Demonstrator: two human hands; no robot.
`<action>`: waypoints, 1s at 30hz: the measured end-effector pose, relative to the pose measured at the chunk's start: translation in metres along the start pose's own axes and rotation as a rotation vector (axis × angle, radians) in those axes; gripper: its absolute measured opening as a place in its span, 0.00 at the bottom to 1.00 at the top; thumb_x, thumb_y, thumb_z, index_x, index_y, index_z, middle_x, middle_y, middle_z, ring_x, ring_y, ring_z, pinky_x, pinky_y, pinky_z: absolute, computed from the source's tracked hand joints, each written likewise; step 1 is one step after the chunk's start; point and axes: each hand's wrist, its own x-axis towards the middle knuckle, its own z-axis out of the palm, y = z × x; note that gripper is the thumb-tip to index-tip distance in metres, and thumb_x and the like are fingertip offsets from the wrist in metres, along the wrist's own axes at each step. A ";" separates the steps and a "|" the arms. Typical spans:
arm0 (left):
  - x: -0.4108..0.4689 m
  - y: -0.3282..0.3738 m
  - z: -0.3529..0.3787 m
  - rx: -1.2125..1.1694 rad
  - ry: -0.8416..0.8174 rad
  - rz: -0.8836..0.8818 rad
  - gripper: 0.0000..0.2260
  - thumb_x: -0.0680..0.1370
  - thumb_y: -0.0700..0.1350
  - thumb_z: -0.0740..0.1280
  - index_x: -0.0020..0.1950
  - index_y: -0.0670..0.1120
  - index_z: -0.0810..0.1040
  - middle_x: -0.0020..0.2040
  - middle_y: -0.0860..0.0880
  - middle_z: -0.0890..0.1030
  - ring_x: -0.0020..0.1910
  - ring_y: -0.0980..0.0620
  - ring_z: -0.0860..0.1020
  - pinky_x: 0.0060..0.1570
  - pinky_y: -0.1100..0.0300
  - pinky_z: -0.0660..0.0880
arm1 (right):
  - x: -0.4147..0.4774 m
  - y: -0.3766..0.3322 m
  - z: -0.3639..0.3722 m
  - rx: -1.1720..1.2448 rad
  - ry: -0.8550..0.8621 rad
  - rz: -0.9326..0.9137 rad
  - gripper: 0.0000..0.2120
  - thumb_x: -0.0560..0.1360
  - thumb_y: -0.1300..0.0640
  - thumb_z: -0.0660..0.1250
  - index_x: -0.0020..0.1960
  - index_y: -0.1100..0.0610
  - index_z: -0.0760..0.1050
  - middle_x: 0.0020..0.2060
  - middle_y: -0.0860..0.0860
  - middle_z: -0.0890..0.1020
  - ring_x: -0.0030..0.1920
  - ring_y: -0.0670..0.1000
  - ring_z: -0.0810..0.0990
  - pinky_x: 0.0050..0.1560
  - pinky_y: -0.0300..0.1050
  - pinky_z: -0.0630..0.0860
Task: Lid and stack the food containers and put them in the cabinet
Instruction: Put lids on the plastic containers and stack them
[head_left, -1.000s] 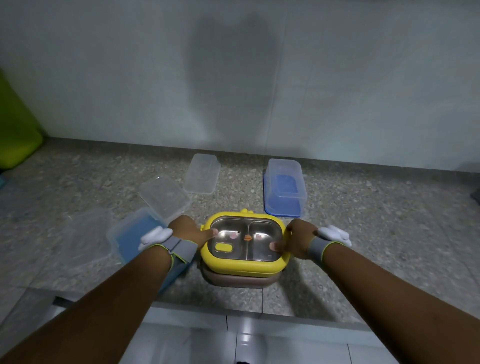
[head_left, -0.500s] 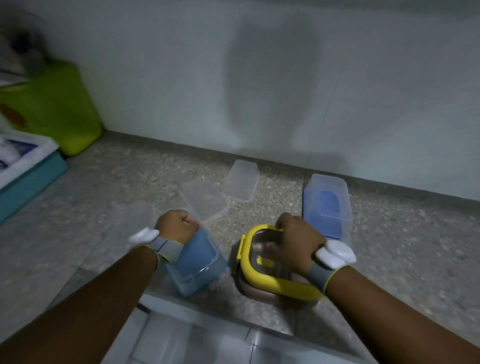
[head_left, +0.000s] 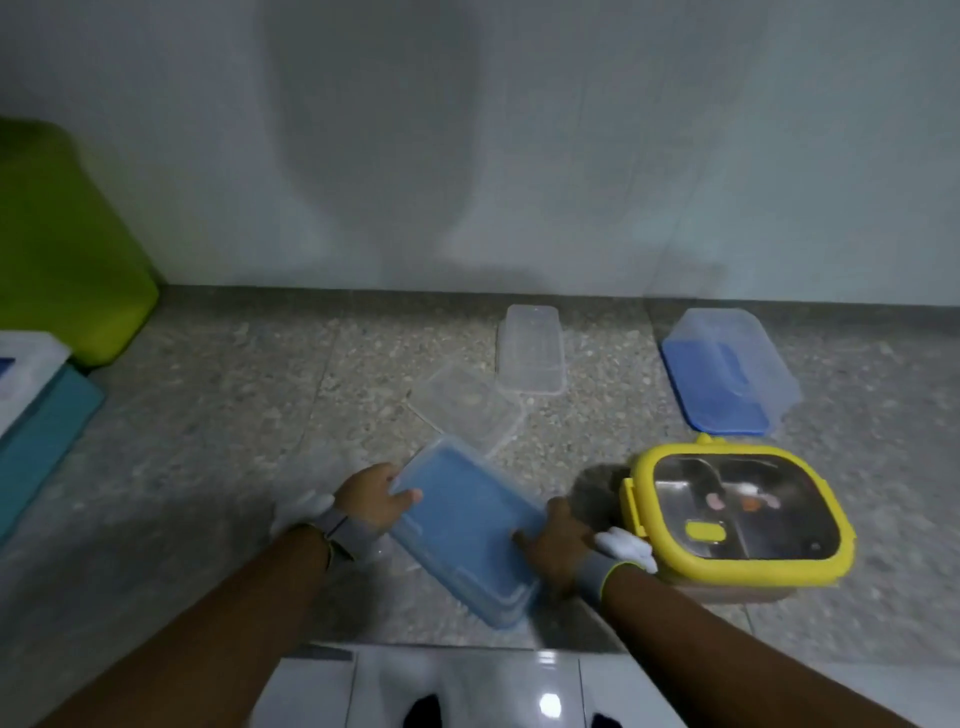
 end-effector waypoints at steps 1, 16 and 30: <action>0.004 -0.001 -0.003 0.010 0.021 0.019 0.12 0.76 0.54 0.68 0.44 0.47 0.72 0.44 0.49 0.72 0.52 0.45 0.77 0.47 0.58 0.66 | 0.004 -0.003 -0.004 0.048 -0.008 0.007 0.28 0.78 0.43 0.65 0.69 0.59 0.63 0.66 0.60 0.76 0.64 0.61 0.77 0.61 0.48 0.73; -0.004 -0.017 -0.040 -0.633 -0.077 -0.006 0.15 0.70 0.59 0.71 0.39 0.48 0.75 0.29 0.46 0.72 0.25 0.49 0.71 0.29 0.61 0.70 | -0.019 -0.009 -0.019 0.520 0.406 -0.150 0.18 0.72 0.48 0.73 0.60 0.48 0.73 0.51 0.56 0.80 0.48 0.55 0.80 0.49 0.47 0.77; 0.003 0.055 -0.038 0.340 0.170 0.269 0.14 0.71 0.53 0.70 0.39 0.46 0.69 0.43 0.43 0.77 0.38 0.44 0.75 0.36 0.58 0.68 | -0.026 -0.014 -0.081 -0.086 0.290 -0.146 0.20 0.74 0.51 0.69 0.64 0.53 0.74 0.57 0.55 0.82 0.60 0.56 0.80 0.56 0.43 0.73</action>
